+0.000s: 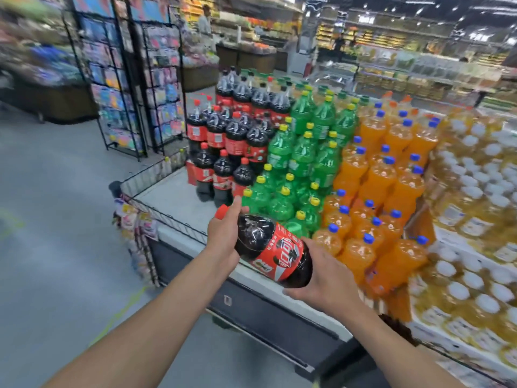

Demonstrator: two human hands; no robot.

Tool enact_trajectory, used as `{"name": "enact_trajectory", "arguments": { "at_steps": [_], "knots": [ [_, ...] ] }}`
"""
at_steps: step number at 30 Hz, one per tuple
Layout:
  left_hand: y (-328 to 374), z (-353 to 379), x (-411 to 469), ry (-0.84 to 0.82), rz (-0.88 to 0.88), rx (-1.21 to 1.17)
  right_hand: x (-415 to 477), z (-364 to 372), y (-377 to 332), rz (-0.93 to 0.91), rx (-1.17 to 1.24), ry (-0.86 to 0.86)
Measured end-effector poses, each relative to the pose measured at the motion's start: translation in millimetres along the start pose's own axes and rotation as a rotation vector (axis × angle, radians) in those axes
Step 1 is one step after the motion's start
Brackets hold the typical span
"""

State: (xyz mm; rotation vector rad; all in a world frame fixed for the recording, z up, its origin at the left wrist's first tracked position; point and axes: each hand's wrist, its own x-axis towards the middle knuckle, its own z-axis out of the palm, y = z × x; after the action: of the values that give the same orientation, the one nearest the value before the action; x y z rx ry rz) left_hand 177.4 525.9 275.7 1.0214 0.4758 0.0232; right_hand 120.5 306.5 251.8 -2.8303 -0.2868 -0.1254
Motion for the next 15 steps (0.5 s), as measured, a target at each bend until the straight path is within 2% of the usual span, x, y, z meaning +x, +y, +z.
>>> {"name": "enact_trajectory", "arguments": {
  "at_steps": [8,15],
  "knots": [
    [56,-94,52,0.13,0.027,-0.054,72,43,-93,-0.151,0.021,-0.067],
    [104,-140,110,0.25,0.059,-0.079,152,78,-148,-0.25,0.066,-0.112]
  ]
}}
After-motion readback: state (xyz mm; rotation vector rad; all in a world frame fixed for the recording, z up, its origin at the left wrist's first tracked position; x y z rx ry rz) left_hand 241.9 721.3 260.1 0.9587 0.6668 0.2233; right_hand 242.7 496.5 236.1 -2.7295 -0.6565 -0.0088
